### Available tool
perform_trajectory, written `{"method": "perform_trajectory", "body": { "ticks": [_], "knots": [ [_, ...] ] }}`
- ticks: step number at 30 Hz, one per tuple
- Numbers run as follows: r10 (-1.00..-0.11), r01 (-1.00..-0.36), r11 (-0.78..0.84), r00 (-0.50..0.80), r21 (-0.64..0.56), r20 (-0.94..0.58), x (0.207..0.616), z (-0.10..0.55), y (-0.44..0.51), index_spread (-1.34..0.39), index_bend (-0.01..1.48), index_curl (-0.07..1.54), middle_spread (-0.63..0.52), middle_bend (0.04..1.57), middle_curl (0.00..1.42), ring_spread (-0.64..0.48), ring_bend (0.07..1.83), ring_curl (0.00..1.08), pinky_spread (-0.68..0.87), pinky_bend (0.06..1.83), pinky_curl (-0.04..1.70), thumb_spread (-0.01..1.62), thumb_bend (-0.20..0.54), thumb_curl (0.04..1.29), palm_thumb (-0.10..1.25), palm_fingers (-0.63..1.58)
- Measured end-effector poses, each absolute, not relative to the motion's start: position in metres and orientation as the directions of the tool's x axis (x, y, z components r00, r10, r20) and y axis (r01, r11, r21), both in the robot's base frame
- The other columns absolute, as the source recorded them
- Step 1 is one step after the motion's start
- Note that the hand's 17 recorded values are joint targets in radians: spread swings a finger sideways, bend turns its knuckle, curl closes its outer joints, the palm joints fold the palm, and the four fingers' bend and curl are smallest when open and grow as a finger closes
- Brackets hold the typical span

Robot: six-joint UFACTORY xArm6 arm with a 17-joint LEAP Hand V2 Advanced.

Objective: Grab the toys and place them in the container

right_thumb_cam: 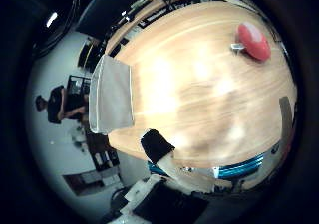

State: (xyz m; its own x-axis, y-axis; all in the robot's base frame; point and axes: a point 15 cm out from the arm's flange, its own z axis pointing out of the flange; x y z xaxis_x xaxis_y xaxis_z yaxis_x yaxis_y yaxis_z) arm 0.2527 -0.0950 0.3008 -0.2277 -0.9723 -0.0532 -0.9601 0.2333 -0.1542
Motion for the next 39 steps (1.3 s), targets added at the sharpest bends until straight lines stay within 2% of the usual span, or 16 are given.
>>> {"method": "perform_trajectory", "body": {
  "ticks": [23,31,39],
  "knots": [
    [-0.961,-0.952,0.276,-0.27,-0.133,-0.058,0.253,0.29,-0.113,-0.47,0.17,0.3,-0.12,0.26,0.35,-0.04,0.51,0.18,0.45,0.41,0.22,0.97,-0.025,0.29,0.15,0.39],
    [-0.95,-0.943,0.311,-0.306,-0.123,-0.058,0.28,0.292,-0.145,-0.46,0.16,0.29,-0.12,0.25,0.35,-0.05,0.52,0.18,0.45,0.44,0.22,0.99,-0.026,0.29,0.16,0.38],
    [-0.939,-0.929,0.344,-0.341,-0.133,-0.047,0.325,0.299,-0.193,-0.46,0.16,0.29,-0.12,0.24,0.35,-0.05,0.52,0.19,0.44,0.46,0.22,0.99,-0.027,0.29,0.17,0.37]
  ]
}}
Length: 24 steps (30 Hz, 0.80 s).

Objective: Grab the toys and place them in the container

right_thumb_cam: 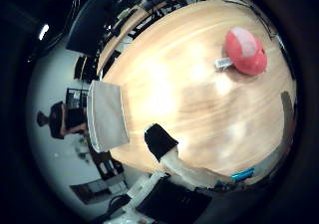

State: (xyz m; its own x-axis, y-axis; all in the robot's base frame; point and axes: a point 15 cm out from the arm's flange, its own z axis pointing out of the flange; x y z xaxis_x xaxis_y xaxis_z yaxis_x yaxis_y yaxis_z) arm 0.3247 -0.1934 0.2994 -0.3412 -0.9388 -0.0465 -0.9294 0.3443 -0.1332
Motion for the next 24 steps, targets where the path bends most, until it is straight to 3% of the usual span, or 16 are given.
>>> {"method": "perform_trajectory", "body": {
  "ticks": [13,24],
  "knots": [
    [-0.925,-0.918,0.38,-0.378,-0.113,-0.041,0.385,0.268,-0.275,-0.45,0.17,0.29,-0.12,0.22,0.35,-0.05,0.51,0.19,0.4,0.5,0.22,0.99,-0.027,0.29,0.18,0.33],
    [-0.928,-0.925,0.372,-0.37,-0.071,-0.048,0.401,0.206,-0.294,-0.44,0.16,0.29,-0.12,0.21,0.36,-0.05,0.51,0.19,0.38,0.54,0.23,0.99,-0.027,0.29,0.19,0.32]
  ]
}}
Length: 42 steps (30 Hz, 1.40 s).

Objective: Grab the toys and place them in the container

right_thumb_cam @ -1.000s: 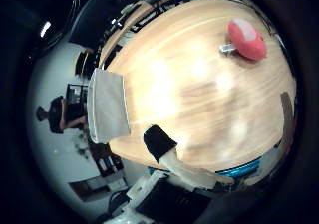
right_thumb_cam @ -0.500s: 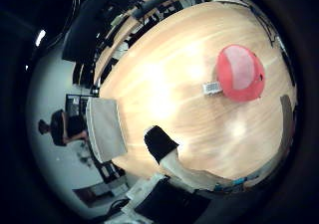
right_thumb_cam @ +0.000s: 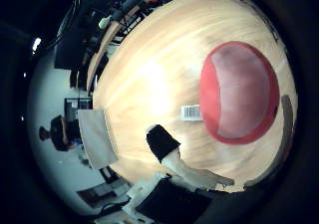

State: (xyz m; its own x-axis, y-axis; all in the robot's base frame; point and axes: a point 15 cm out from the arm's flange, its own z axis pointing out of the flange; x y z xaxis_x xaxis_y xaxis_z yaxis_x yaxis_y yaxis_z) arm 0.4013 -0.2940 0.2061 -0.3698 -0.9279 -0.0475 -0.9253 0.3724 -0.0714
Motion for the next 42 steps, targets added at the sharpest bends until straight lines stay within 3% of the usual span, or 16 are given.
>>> {"method": "perform_trajectory", "body": {
  "ticks": [12,17,19,21,25,30,42],
  "knots": [
    [-0.929,-0.931,0.366,-0.365,0.0,-0.065,0.408,0.147,-0.298,-0.44,0.15,0.28,-0.11,0.2,0.36,-0.07,0.55,0.21,0.31,0.62,0.23,0.97,-0.028,0.29,0.2,0.33],
    [-0.927,-0.93,0.367,-0.368,0.019,-0.07,0.413,0.131,-0.302,-0.43,0.1,0.24,-0.13,0.22,0.36,-0.16,0.71,0.25,0.15,0.75,0.25,0.98,-0.02,0.29,0.22,0.47],
    [-0.927,-0.93,0.367,-0.368,0.023,-0.071,0.413,0.128,-0.302,-0.44,0.04,0.19,-0.2,0.3,0.39,-0.24,0.9,0.28,-0.02,0.9,0.27,0.99,-0.009,0.3,0.25,0.75],
    [-0.926,-0.929,0.37,-0.371,0.024,-0.074,0.412,0.128,-0.302,-0.46,0.1,0.17,-0.26,0.43,0.44,-0.3,1.02,0.33,-0.19,1.0,0.29,1.04,0.021,0.31,0.34,1.05],
    [-0.923,-0.926,0.378,-0.378,0.009,-0.074,0.413,0.136,-0.305,-0.49,0.28,0.26,-0.32,0.66,0.55,-0.31,1.11,0.42,-0.33,1.06,0.37,1.13,0.116,0.34,0.57,1.28],
    [-0.925,-0.925,0.377,-0.375,-0.036,-0.062,0.414,0.17,-0.306,-0.51,0.41,0.36,-0.35,0.82,0.63,-0.29,1.19,0.47,-0.41,1.12,0.41,1.13,0.167,0.36,0.78,1.28],
    [-0.933,-0.93,0.359,-0.355,-0.081,-0.054,0.387,0.27,-0.283,-0.53,0.43,0.48,-0.36,0.91,0.66,-0.31,1.26,0.5,-0.46,1.19,0.46,1.06,0.107,0.37,0.95,1.19]
  ]
}}
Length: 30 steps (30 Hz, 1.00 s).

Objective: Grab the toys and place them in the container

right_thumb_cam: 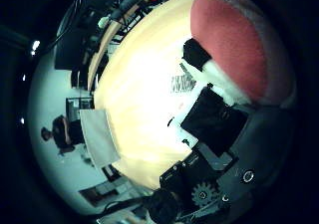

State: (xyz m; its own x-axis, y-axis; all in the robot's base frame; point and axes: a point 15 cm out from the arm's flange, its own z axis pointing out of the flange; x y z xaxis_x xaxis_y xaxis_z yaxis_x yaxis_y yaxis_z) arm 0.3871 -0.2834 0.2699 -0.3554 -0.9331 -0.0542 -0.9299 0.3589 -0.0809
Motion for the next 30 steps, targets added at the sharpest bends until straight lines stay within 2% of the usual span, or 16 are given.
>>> {"method": "perform_trajectory", "body": {
  "ticks": [9,17,23,30],
  "knots": [
    [-0.95,-0.939,0.311,-0.309,-0.148,-0.039,0.368,0.335,-0.255,-0.55,0.37,0.54,-0.39,0.88,0.64,-0.32,1.26,0.5,-0.48,1.18,0.47,1.03,0.047,0.37,1.02,1.17],
    [-0.974,-0.949,0.228,-0.223,-0.219,-0.047,0.37,0.383,-0.204,-0.57,0.33,0.59,-0.4,0.85,0.63,-0.33,1.25,0.49,-0.49,1.17,0.47,1.03,-0.003,0.38,1.07,1.17],
    [-0.985,-0.956,0.168,-0.155,-0.238,-0.074,0.375,0.398,-0.166,-0.58,0.3,0.63,-0.41,0.84,0.62,-0.33,1.24,0.49,-0.5,1.16,0.48,1.03,-0.012,0.38,1.08,1.17],
    [-0.995,-0.958,0.038,-0.011,-0.286,-0.096,0.387,0.425,-0.092,-0.59,0.26,0.65,-0.42,0.83,0.62,-0.33,1.23,0.49,-0.49,1.16,0.48,1.04,-0.014,0.38,1.08,1.17]
  ]
}}
